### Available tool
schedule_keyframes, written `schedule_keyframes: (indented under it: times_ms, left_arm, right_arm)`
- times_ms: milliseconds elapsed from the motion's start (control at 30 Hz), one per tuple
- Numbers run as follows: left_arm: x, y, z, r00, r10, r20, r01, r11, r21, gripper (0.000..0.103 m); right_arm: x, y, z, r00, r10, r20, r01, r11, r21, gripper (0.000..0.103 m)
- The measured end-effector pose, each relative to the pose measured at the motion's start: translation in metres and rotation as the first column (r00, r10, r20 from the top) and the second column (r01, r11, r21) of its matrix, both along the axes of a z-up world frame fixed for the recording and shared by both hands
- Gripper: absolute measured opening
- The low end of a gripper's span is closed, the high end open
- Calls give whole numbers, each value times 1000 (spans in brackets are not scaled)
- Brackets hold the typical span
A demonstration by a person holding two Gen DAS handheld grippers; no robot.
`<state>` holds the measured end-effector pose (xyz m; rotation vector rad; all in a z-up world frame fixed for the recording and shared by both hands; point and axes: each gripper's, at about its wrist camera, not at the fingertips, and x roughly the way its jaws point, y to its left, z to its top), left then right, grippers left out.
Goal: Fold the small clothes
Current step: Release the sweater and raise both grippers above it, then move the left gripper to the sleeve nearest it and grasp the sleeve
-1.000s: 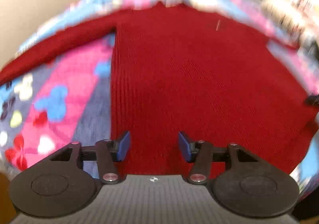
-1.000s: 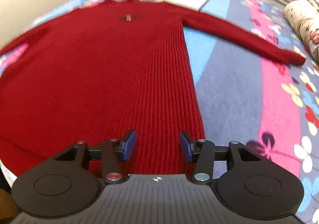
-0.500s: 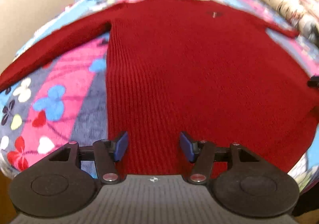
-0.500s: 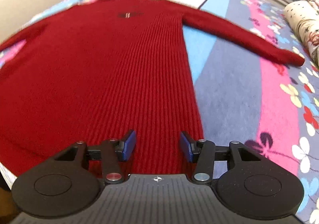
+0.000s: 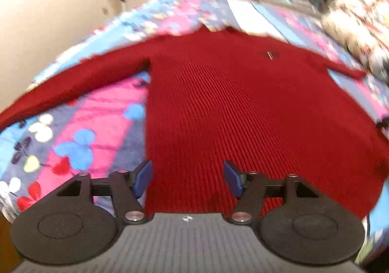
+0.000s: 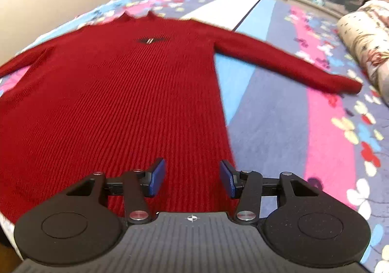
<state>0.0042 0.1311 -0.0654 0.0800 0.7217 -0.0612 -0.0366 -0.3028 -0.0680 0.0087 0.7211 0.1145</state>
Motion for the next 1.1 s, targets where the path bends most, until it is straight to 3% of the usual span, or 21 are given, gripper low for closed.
schedule_keyframes:
  times_ms: [100, 300, 500, 567, 733, 833, 900, 1100]
  left_arm:
    - [5, 8, 15, 997, 60, 55, -59, 998, -26, 80]
    - [28, 22, 40, 984, 152, 96, -159, 985, 65, 83]
    - [71, 58, 71, 969, 214, 126, -222, 973, 55, 86]
    - [94, 74, 67, 962, 259, 83, -264, 964, 45, 91]
    - [126, 101, 34, 935, 355, 9, -355, 933, 54, 92]
    - [136, 126, 23, 905, 422, -51, -424, 905, -38, 91]
    - [139, 148, 29, 884, 467, -14, -463, 872, -160, 91]
    - [151, 190, 24, 818, 575, -20, -552, 775, -307, 79]
  right_arm:
    - [2, -7, 7, 998, -44, 44, 43, 999, 28, 51]
    - [13, -20, 12, 990, -119, 79, 114, 991, 64, 52]
    - [17, -24, 17, 983, -155, 100, 148, 986, 75, 52]
    - [18, -22, 17, 980, -163, 116, 158, 986, 47, 52]
    - [22, -20, 17, 979, -162, 122, 160, 987, 32, 52]
    - [24, -19, 17, 979, -162, 123, 159, 987, 33, 52]
    - [26, -18, 16, 980, -155, 121, 153, 988, 26, 52]
    - [34, -10, 17, 984, -132, 121, 132, 991, 8, 52]
